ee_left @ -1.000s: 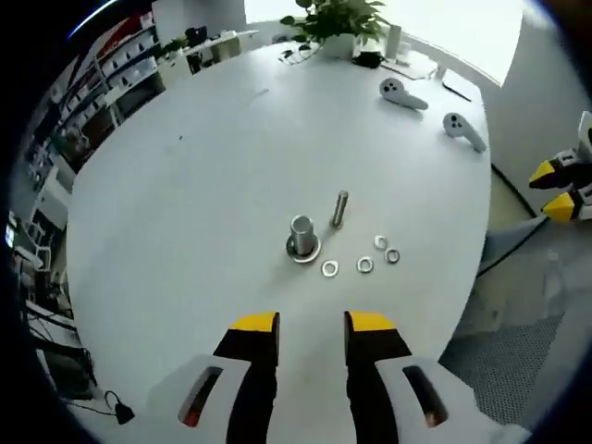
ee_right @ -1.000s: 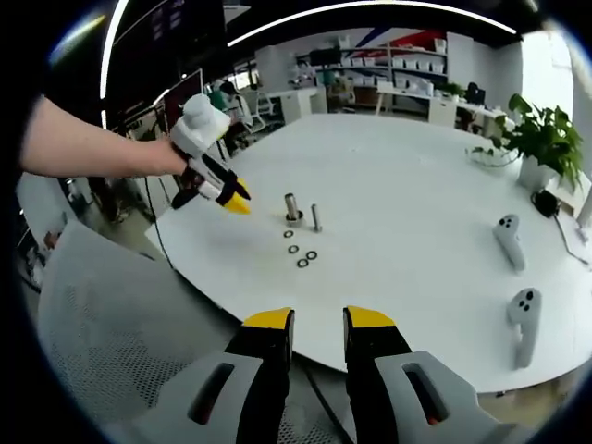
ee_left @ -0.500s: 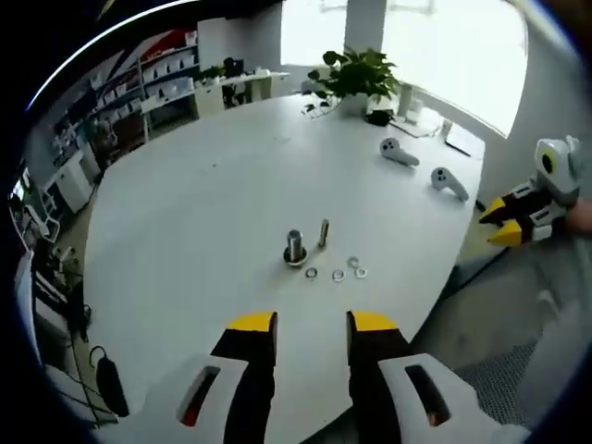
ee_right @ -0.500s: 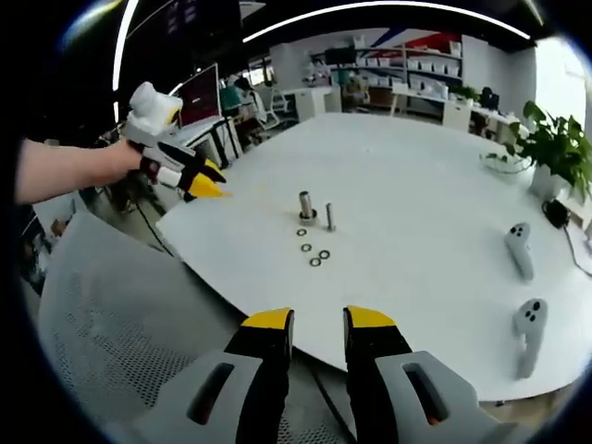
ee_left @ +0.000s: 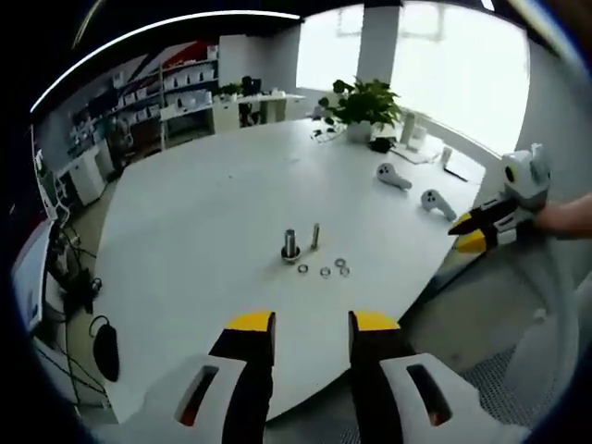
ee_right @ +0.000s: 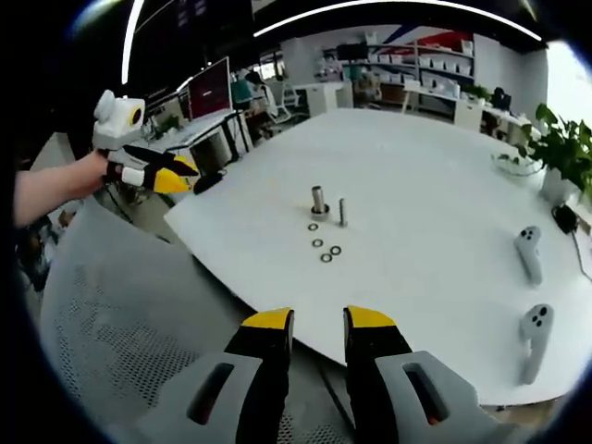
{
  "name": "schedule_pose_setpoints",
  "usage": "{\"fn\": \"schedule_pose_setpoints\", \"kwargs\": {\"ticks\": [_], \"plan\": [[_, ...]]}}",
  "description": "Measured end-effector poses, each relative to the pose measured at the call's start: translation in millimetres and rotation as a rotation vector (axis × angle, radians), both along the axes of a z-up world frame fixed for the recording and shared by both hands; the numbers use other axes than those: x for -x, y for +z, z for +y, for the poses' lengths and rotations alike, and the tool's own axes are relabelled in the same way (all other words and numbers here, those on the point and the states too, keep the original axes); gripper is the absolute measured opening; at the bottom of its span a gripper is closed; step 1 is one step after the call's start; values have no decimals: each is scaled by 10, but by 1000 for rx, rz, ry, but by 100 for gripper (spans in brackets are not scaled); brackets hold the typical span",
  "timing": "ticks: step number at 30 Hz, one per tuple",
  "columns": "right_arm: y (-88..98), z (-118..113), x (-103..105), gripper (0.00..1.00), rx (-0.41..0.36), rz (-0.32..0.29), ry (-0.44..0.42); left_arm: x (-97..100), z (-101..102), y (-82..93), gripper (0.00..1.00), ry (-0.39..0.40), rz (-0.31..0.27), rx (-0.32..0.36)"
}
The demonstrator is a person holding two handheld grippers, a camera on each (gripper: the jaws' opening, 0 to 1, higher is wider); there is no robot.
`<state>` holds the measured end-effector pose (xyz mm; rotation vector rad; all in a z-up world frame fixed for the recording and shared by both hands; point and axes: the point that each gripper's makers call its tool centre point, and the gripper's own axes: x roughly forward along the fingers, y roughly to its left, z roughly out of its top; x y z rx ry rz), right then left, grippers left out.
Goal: Place the washer onto the threaded stud by aligning its center hole with the stud, sliding it down to the base, and recovering from edge contact or off-axis alignment until the washer reaches the visible bottom stop.
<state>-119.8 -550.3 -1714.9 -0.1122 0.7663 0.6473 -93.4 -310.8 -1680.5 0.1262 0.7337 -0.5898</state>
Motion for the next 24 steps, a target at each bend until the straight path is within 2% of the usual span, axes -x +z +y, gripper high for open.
{"fn": "schedule_pose_setpoints", "kwargs": {"ticks": [5,9,12,17,19,20,21,22,24], "plan": [[21,35,9,24,-5,-8,17,133,1,46,30,34,-21,25],[6,55,27,24,-2,-2,34,197,32,53,30,17,-48,-25],[24,44,22,24,-10,-6,27,235,76,80,30,32,-65,-10],[67,23,1,24,-30,-29,14,322,227,23,30,92,-70,18],[120,10,-27,24,-58,-47,-28,356,263,-20,30,94,-72,16],[121,23,-17,24,-56,-47,-18,362,253,-22,30,89,-78,8],[104,48,-3,24,-46,-46,3,358,247,-18,29,87,-82,5],[50,64,39,24,-23,-20,36,338,240,-15,29,84,-92,10],[3,90,56,25,-15,6,45,310,266,-39,28,93,-88,29]]}}
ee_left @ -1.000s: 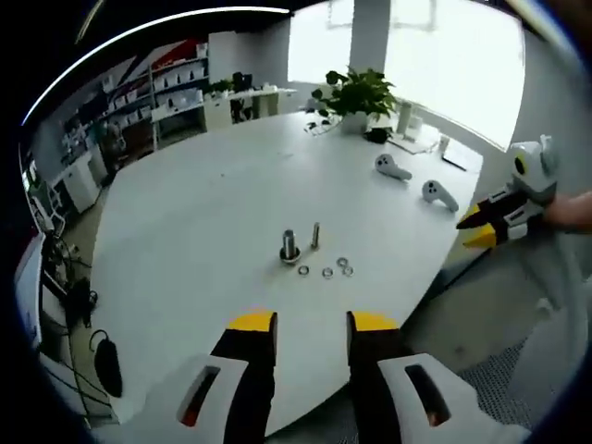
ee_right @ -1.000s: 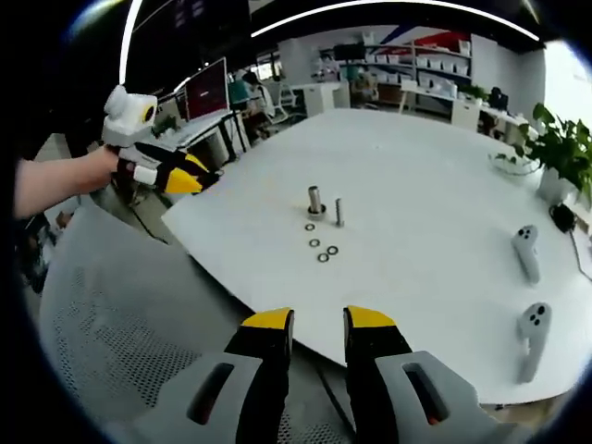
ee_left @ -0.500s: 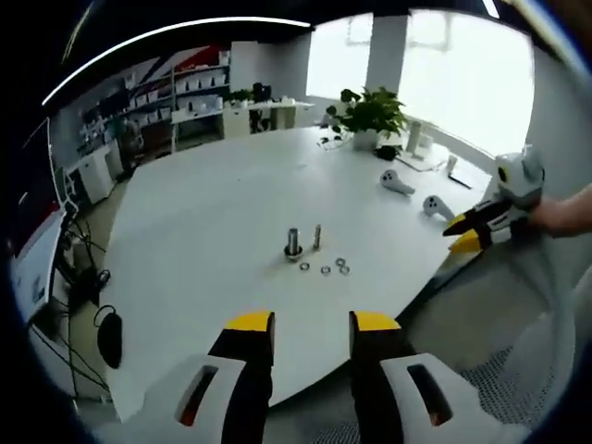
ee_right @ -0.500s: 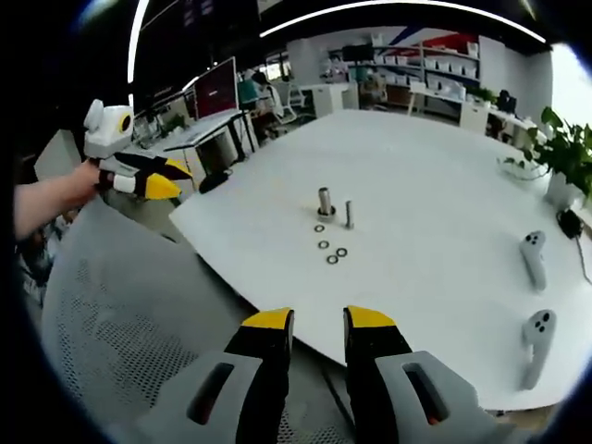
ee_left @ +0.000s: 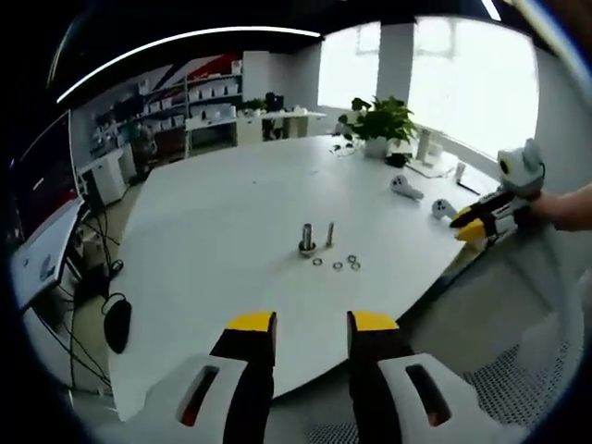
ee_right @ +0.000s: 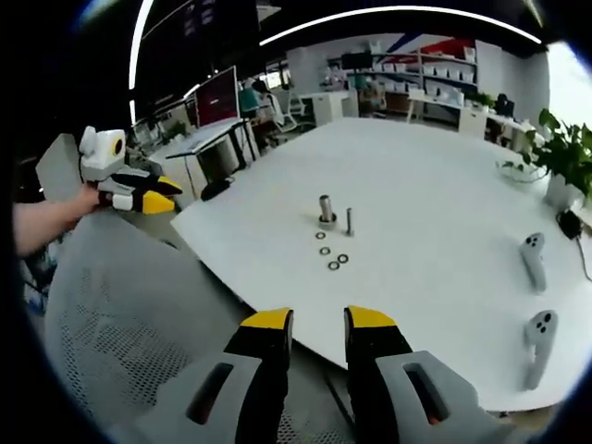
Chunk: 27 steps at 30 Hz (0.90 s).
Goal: Place the washer onto the threaded stud by aligning its center hole with the stud, sliding it down to the base, and recovering from edge contact or off-axis alignment until the washer reaches the visible bottom stop.
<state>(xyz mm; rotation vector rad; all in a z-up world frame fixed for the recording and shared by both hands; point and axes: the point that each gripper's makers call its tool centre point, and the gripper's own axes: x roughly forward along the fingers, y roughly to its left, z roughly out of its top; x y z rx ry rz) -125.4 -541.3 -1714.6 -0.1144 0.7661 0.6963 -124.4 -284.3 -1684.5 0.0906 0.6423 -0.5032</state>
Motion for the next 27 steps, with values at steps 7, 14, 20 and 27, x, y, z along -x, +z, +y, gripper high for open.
{"fn": "schedule_pose_setpoints", "kwargs": {"ticks": [7,14,20,27], "plan": [[24,-8,-2,25,-5,-16,-14,58,17,-48,29,15,27,40],[31,-9,-23,25,-13,-14,-21,31,39,-9,28,34,11,57],[34,-17,-24,25,-11,-15,-22,41,31,-30,28,27,20,54],[48,-30,-26,25,-18,-24,-30,23,22,22,27,31,-3,69]]}}
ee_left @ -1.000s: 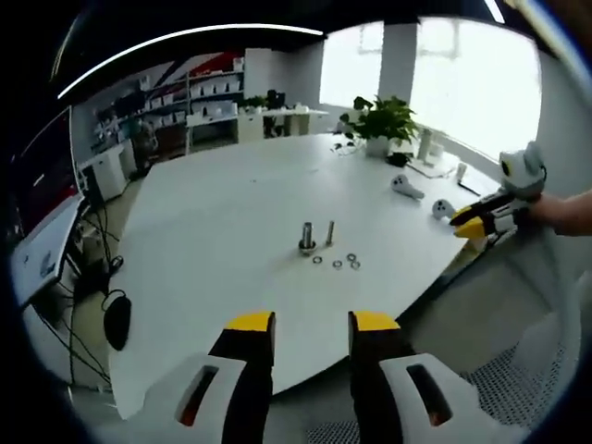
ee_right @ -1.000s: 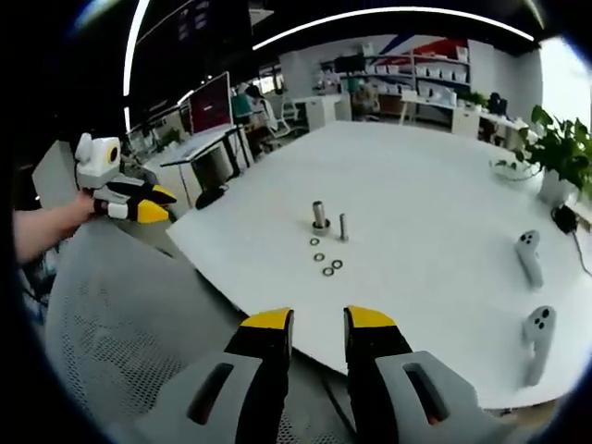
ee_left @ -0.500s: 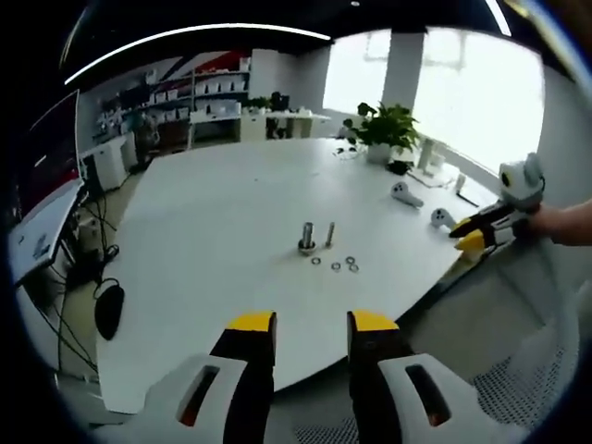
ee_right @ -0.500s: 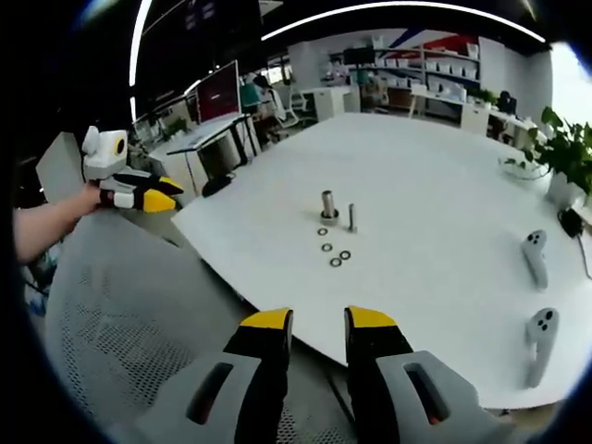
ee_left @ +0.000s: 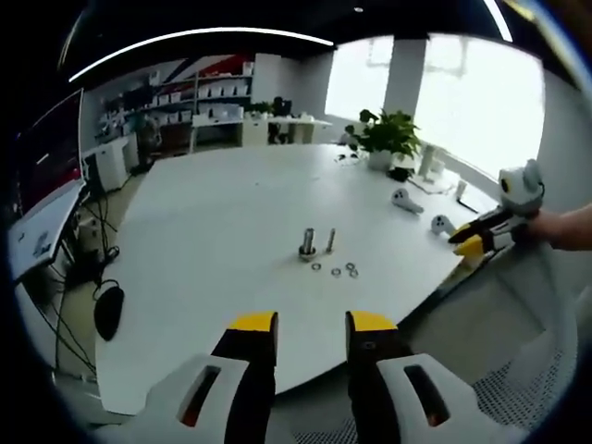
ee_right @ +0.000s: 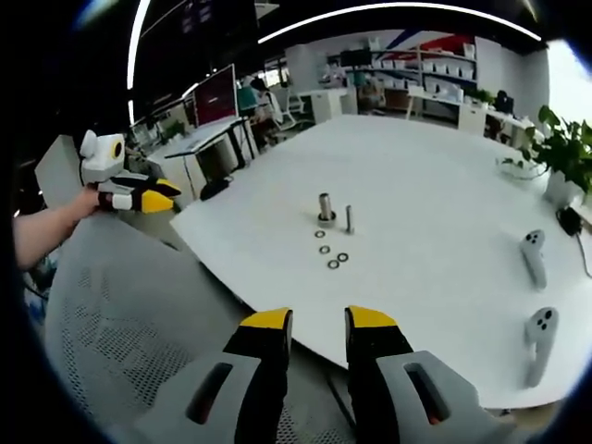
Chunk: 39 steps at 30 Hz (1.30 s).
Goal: Place the washer onto the threaded stud by aligning its center hole with the stud, sliding it down to the base, and recovering from edge contact or off-axis alignment until the washer reaches the visible bottom stop.
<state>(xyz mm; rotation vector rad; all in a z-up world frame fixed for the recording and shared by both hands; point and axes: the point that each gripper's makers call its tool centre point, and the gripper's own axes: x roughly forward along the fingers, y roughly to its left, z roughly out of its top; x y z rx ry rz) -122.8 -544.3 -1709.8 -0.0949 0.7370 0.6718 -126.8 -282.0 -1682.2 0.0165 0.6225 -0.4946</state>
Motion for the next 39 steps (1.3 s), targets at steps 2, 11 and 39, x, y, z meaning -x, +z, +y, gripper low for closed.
{"fn": "schedule_pose_setpoints", "kwargs": {"ticks": [2,11,39], "plan": [[-6,0,9,25,3,1,3,6,1,-9,27,-1,4,0],[8,13,-1,25,-2,0,7,9,5,-35,27,-1,21,-3],[21,-2,-18,26,-15,-7,-16,27,-3,-55,27,-3,41,16]]}}
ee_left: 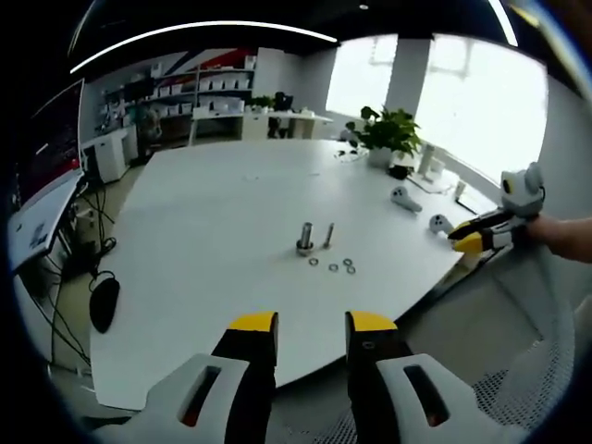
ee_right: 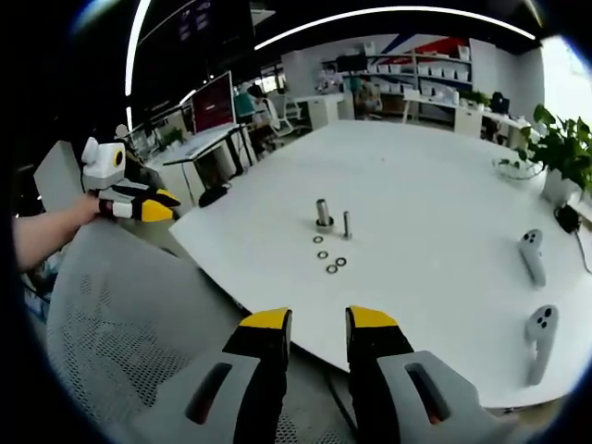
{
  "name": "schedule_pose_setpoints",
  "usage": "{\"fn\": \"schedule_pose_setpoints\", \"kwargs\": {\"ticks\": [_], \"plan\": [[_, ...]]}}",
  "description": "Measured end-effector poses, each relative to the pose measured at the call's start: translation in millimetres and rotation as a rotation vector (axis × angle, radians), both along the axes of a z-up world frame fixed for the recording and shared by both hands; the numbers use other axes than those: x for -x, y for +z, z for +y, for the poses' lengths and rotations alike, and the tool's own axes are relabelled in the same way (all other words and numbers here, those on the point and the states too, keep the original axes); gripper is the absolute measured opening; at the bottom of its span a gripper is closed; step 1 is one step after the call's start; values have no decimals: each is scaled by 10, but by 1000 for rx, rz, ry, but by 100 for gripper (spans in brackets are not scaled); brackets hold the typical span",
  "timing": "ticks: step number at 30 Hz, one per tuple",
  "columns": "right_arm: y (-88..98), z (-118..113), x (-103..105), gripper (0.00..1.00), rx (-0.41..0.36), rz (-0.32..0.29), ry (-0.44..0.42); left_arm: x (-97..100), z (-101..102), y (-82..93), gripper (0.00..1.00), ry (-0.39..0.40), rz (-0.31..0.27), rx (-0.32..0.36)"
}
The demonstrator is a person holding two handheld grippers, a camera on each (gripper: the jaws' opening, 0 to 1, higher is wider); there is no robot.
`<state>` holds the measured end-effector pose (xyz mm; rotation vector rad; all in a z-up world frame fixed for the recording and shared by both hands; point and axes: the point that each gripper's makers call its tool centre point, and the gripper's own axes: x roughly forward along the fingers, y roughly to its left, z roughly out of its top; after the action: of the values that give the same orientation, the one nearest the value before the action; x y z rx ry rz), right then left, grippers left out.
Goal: Place the washer onto the threaded stud by aligning its center hole with the stud, sliding it down to the base, and recovering from edge contact or off-axis alignment until the washer reaches the visible bottom stop.
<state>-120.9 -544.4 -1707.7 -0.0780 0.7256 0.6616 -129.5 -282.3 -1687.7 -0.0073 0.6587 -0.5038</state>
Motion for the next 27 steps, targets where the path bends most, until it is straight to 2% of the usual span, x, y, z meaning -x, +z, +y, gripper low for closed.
{"fn": "schedule_pose_setpoints", "kwargs": {"ticks": [5,11,15,16,17,18,21,27], "plan": [[42,11,-14,27,-22,-7,-6,-7,8,-14,27,1,5,-4],[-40,29,34,28,18,25,22,7,0,-19,27,-7,11,-2],[-35,-9,21,28,34,23,13,1,-8,-14,27,-12,9,-1],[-2,-27,-9,28,43,-2,7,-1,-11,-10,27,-12,8,1],[96,-55,-99,28,53,-74,-5,-2,-17,-5,26,-15,6,4],[153,-62,-138,28,49,-106,-15,-1,-21,-3,26,-16,7,5],[163,-48,-144,28,55,-100,-9,-6,-32,-7,26,-26,9,3],[27,-49,-97,33,154,-40,46,-1,-63,2,24,-46,5,7]]}}
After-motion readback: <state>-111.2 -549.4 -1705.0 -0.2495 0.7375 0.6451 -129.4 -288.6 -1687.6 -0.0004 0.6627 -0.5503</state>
